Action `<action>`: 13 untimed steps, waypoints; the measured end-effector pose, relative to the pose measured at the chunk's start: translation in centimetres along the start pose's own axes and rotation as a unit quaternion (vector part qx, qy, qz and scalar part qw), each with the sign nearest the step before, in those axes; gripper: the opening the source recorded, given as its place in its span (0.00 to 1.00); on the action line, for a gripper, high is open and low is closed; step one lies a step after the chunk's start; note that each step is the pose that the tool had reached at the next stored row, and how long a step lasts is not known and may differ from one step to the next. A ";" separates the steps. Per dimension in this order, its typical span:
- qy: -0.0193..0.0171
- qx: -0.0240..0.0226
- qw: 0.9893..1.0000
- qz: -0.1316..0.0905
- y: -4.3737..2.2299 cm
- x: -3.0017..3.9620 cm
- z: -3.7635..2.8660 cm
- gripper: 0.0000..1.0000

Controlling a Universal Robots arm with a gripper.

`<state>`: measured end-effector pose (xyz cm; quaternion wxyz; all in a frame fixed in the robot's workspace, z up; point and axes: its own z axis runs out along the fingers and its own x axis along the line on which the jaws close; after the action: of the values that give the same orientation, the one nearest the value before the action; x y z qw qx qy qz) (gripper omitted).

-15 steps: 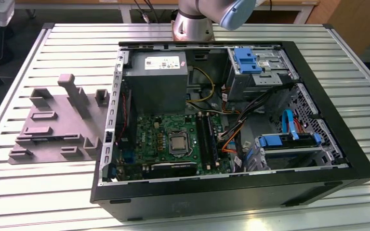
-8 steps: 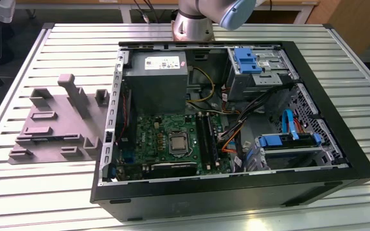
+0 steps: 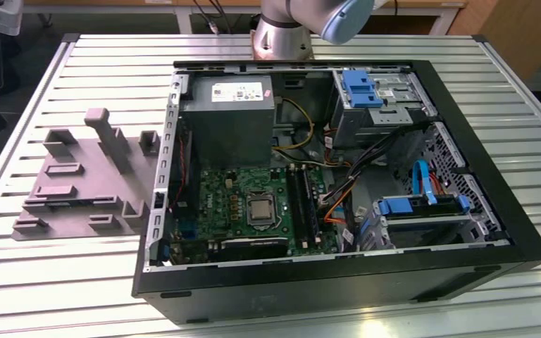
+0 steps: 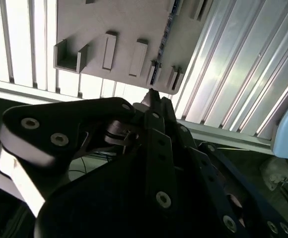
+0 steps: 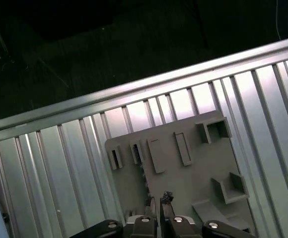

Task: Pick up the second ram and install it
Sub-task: 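Pick up the second ram and move it above second insertion slot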

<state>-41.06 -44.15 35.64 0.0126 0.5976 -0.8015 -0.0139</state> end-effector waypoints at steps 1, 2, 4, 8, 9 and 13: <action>0.000 0.000 1.000 0.000 0.00 0.00 0.00 0.17; 0.000 0.000 1.000 0.000 0.00 0.00 0.01 0.24; 0.000 0.000 1.000 0.000 0.00 0.00 0.02 0.35; 0.001 0.000 1.000 -0.017 -0.01 0.00 0.26 0.47; 0.001 0.000 1.000 -0.027 -0.01 0.00 0.38 0.47; 0.002 0.000 0.998 -0.062 -0.03 -0.01 0.94 0.47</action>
<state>-41.07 -44.15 34.69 0.0132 0.6466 -0.7626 -0.0130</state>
